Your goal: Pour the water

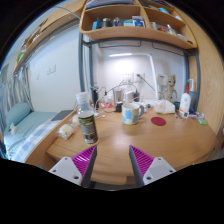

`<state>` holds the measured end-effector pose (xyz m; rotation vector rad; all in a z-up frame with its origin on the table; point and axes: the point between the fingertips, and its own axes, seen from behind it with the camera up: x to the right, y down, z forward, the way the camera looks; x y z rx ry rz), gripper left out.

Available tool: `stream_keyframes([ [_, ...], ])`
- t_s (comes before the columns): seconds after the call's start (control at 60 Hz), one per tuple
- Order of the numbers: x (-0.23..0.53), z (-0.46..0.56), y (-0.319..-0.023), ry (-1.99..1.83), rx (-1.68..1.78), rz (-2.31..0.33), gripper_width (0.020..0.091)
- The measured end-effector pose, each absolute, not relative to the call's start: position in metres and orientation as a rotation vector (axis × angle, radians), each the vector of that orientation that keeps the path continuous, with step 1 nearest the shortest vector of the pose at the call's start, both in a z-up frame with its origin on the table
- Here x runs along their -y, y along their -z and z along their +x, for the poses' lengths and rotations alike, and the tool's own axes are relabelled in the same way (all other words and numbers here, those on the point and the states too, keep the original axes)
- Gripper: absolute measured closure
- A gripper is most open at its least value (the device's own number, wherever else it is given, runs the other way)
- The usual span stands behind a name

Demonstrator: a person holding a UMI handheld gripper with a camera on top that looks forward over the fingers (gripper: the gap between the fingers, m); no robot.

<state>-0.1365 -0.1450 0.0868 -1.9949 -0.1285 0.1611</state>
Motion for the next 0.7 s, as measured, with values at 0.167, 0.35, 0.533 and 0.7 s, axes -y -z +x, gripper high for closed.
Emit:
stream_keyframes([
  [0.167, 0.130, -0.183, -0.067, -0.248, 0.287, -2.005, 0.0449],
  [0.35, 0.067, -0.204, -0.083, -0.266, 0.310, -1.953, 0.0452],
  [0.533, 0.017, -0.207, -0.089, -0.228, 0.264, -1.922, 0.0454],
  [0.7, 0.000, -0.226, -0.091, -0.257, 0.214, -1.884, 0.0500],
])
